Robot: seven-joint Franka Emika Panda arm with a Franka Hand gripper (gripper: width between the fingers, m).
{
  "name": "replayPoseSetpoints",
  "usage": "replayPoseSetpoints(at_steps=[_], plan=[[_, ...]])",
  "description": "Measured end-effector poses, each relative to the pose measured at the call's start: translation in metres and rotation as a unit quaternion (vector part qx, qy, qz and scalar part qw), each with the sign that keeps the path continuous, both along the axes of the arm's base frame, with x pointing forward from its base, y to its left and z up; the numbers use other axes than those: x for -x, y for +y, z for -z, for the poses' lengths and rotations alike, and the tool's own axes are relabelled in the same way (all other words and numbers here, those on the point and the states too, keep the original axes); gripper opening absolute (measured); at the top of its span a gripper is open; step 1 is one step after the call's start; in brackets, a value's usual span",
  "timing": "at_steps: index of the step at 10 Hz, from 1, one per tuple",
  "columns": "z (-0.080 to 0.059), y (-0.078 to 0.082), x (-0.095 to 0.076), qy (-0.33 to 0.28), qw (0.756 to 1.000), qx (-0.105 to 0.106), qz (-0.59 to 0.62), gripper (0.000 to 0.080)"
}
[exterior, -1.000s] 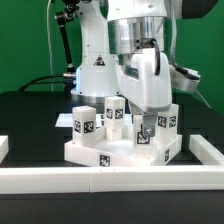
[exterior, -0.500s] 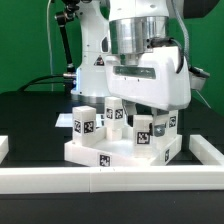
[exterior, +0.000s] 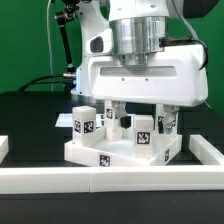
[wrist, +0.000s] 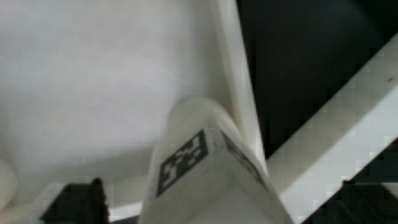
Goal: Assemble square table
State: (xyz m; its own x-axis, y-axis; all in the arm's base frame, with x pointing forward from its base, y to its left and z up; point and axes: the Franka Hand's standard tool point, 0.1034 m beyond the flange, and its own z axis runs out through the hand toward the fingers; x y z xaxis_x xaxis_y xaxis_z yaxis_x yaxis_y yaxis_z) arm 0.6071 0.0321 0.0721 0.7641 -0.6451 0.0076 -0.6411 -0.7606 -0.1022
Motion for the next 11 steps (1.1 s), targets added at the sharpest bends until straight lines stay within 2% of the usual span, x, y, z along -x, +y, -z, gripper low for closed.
replayPoseSetpoints(at_steps=[4,6,9,11], plan=[[-0.0014,0.0003,-0.0017,-0.010,0.990,0.018,-0.143,0.0649],[-0.0013,-0.0012,-0.0014,-0.010,0.975,0.034,-0.218,0.0649],[-0.0012,-0.0027,-0.0012,-0.008,0.941,0.057,-0.333,0.0649],[-0.0012,-0.0048,-0.0013,-0.009,0.937,0.058,-0.344,0.0649]])
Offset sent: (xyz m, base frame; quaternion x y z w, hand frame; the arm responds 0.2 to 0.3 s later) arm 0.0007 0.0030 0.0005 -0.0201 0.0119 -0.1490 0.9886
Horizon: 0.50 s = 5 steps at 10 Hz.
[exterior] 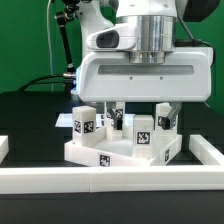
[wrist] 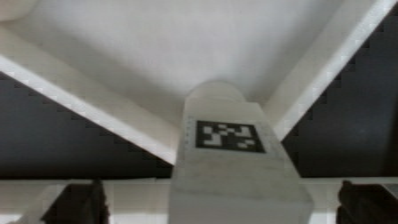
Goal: Assemble square table
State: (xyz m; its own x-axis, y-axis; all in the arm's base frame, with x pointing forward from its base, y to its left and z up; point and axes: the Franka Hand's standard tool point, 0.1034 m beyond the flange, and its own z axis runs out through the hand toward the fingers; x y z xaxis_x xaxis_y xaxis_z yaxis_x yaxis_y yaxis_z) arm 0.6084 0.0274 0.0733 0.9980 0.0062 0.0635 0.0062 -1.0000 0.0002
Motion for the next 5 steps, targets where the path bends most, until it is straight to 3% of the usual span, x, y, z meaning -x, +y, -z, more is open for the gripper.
replayPoseSetpoints(at_steps=[1,2,3,4,5], plan=[[0.0001,0.0000,0.0001,0.000,1.000,0.000,0.000,0.0522],[0.0001,0.0000,0.0001,0.000,1.000,0.000,0.000,0.0522],[0.0001,-0.0001,0.0001,0.000,1.000,0.000,0.000,0.0347],[0.0002,-0.0001,0.0001,0.000,1.000,-0.001,0.010,0.0347],[0.0003,-0.0001,0.0002,0.000,1.000,-0.001,0.013,0.0288]])
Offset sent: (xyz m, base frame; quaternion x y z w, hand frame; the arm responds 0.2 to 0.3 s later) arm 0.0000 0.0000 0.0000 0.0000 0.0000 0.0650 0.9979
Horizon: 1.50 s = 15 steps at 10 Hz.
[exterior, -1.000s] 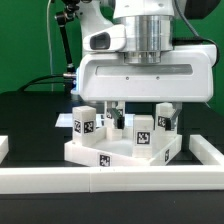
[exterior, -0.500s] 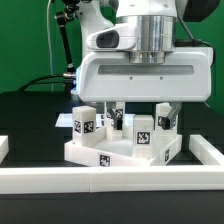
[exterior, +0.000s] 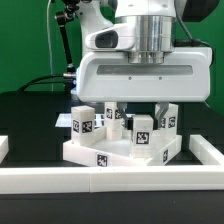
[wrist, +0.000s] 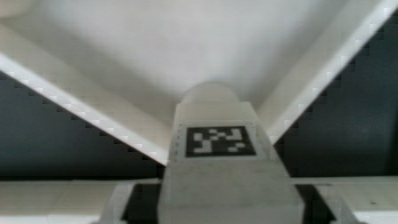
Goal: Assemble square table
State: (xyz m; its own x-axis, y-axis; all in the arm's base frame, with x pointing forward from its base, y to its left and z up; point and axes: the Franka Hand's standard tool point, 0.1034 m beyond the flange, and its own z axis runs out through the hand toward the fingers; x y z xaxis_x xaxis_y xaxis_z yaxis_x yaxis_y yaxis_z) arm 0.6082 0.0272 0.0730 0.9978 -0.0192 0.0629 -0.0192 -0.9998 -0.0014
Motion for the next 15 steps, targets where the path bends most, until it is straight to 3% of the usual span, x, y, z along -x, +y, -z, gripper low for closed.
replayPoseSetpoints(at_steps=[3,5,6,7,11,12,13,15], plan=[[0.000,0.000,0.000,-0.002,0.995,-0.009,0.102,0.0288],[0.001,0.001,0.002,-0.012,0.971,-0.029,0.238,0.0288],[0.000,-0.001,0.003,-0.015,0.947,-0.048,0.319,0.0288],[0.001,0.001,0.003,-0.013,0.931,-0.052,0.362,0.0288],[0.001,0.011,0.003,-0.012,0.829,-0.069,0.554,0.0288],[0.001,0.012,0.003,-0.009,0.816,-0.070,0.574,0.0290],[0.001,0.014,0.003,-0.005,0.779,-0.072,0.623,0.0290],[0.001,0.013,0.003,0.000,0.760,-0.076,0.646,0.0290]])
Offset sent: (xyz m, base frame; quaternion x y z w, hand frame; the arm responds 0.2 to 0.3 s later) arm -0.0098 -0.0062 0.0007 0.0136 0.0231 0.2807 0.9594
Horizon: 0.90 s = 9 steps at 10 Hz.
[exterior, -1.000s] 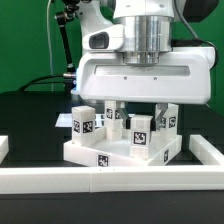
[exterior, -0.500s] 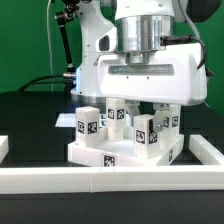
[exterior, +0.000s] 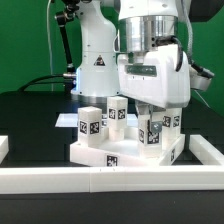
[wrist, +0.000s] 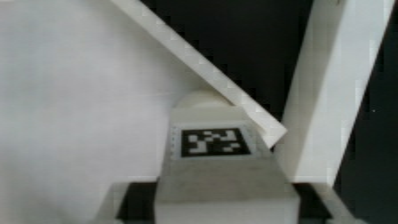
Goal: Assemble square table
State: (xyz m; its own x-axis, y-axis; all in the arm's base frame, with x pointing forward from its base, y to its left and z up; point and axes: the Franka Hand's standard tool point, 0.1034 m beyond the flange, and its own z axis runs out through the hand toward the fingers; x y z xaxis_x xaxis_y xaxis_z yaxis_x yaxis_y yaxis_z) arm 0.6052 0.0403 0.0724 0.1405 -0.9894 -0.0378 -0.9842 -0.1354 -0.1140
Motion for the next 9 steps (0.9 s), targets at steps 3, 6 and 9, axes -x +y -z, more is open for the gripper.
replayPoseSetpoints(at_steps=[3,6,9], plan=[[-0.0021,0.0014,-0.0039,0.033,0.996,-0.022,0.077,0.0290],[-0.0003,0.0059,-0.0056,0.028,0.988,-0.038,0.147,0.0290],[-0.0005,0.0048,-0.0060,0.024,0.993,-0.034,0.107,0.0568]])
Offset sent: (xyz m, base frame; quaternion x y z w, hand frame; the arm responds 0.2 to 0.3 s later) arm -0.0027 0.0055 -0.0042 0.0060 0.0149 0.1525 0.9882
